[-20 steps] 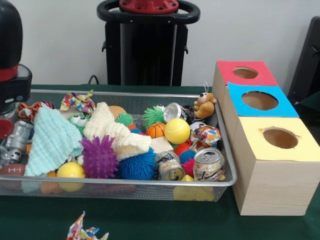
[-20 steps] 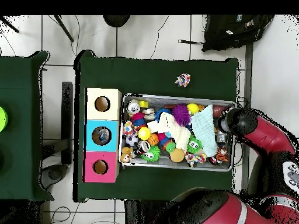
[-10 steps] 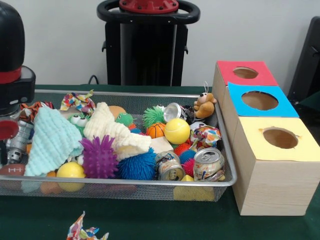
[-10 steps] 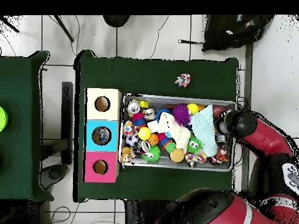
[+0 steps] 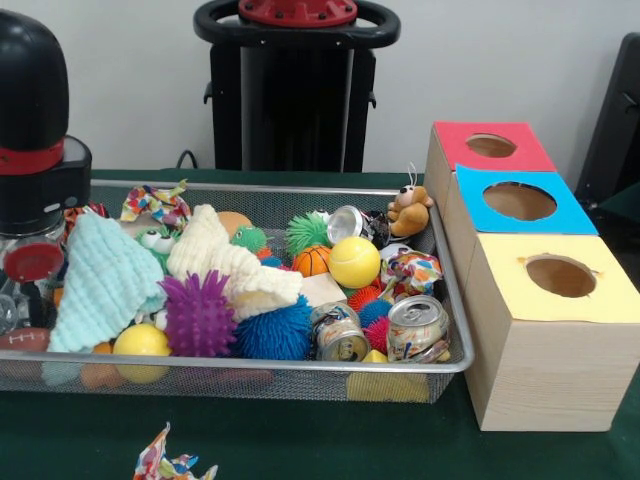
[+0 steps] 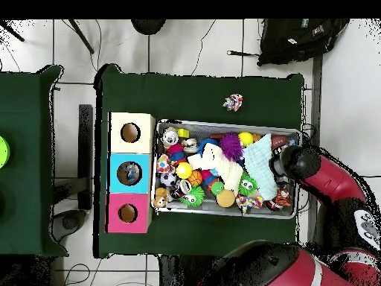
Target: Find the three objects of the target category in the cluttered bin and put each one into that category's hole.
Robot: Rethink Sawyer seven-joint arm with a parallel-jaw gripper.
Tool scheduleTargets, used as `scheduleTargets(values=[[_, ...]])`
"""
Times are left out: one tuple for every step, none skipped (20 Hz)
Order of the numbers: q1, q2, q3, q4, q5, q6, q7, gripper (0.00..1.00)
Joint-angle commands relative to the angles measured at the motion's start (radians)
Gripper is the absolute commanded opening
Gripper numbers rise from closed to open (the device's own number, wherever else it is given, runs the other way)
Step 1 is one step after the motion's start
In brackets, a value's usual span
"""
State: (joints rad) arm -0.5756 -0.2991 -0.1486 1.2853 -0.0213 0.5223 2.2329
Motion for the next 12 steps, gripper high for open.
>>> scheduleTargets(values=[[-0.016,0.053,0.097,0.07,-0.045,0.056,-0.054,1.0],[-0.016,0.058,0.094,0.066,-0.048,0.051,-0.053,1.0],[-0.016,0.06,0.092,0.061,-0.049,0.054,-0.054,1.0],[-0.016,0.064,0.088,0.055,-0.052,0.052,-0.053,1.0],[-0.015,0.067,0.085,0.049,-0.054,0.051,-0.052,1.0],[-0.013,0.07,0.078,0.046,-0.057,0.044,-0.048,1.0],[-0.012,0.073,0.074,0.039,-0.058,0.041,-0.045,1.0],[-0.011,0.075,0.069,0.032,-0.059,0.039,-0.042,1.0],[-0.012,0.077,0.066,0.021,-0.058,0.045,-0.043,1.0],[-0.011,0.079,0.061,0.015,-0.059,0.042,-0.04,1.0],[-0.011,0.081,0.057,0.008,-0.06,0.04,-0.037,1.0],[-0.011,0.084,0.052,0.001,-0.061,0.038,-0.034,1.0]])
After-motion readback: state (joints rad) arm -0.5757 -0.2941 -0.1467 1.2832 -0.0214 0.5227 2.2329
